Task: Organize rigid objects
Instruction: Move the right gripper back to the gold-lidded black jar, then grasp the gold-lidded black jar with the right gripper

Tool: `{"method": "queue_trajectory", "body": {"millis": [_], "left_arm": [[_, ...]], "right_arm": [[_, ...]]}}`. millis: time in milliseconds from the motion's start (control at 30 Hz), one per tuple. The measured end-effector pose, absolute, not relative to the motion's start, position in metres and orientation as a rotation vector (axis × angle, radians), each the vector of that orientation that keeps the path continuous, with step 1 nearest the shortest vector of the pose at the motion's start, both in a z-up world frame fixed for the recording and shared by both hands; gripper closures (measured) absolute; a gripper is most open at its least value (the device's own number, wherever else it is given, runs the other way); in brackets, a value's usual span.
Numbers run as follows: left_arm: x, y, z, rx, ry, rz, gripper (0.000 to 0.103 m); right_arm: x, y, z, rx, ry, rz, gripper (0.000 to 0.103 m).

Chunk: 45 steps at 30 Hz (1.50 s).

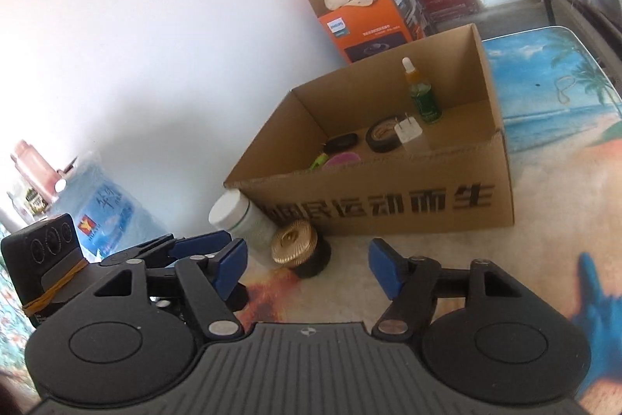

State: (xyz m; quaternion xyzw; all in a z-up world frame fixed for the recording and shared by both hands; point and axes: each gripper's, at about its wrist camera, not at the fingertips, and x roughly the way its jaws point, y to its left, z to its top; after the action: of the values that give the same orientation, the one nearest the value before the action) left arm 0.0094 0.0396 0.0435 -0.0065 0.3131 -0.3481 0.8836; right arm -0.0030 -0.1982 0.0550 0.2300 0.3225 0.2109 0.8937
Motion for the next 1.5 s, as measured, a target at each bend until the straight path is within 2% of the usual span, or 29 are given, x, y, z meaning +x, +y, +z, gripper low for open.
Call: {"method": "queue_trajectory", "body": {"millis": [100,267,400,533,933,1167,1500], "left_arm": [[0.009,0.037,0.018,0.036,0.688,-0.662,0.0],[0.013,0.03,-0.011,0.111,0.696,-0.584,0.0],[0.021,0.027,-0.021,0.163,0.678,-0.532,0.0],[0.028,0.025,-0.028,0.181,0.667,-0.531,0.0],[0.04,0.022,-0.034,0.16,0.657,-0.571,0.0],[0.036,0.01,-0.029,0.165,0.673,-0.654,0.0],[0.016,-0.028,-0.024,0.22,0.676,-0.814,0.0]], "right_arm": [[0.001,-0.185,0.044,0.479,0.661,0.432,0.023],[0.03,-0.163,0.027,0.465,0.66,0.424,0.023],[0.06,-0.142,0.012,0.438,0.692,0.447,0.04],[0.083,-0.128,-0.004,0.425,0.734,0.478,0.043],[0.11,-0.107,-0.02,0.373,0.813,0.547,0.043],[0.094,-0.125,-0.017,0.345,0.823,0.506,0.043],[0.045,-0.184,-0.023,0.471,0.816,0.412,0.042]]}}
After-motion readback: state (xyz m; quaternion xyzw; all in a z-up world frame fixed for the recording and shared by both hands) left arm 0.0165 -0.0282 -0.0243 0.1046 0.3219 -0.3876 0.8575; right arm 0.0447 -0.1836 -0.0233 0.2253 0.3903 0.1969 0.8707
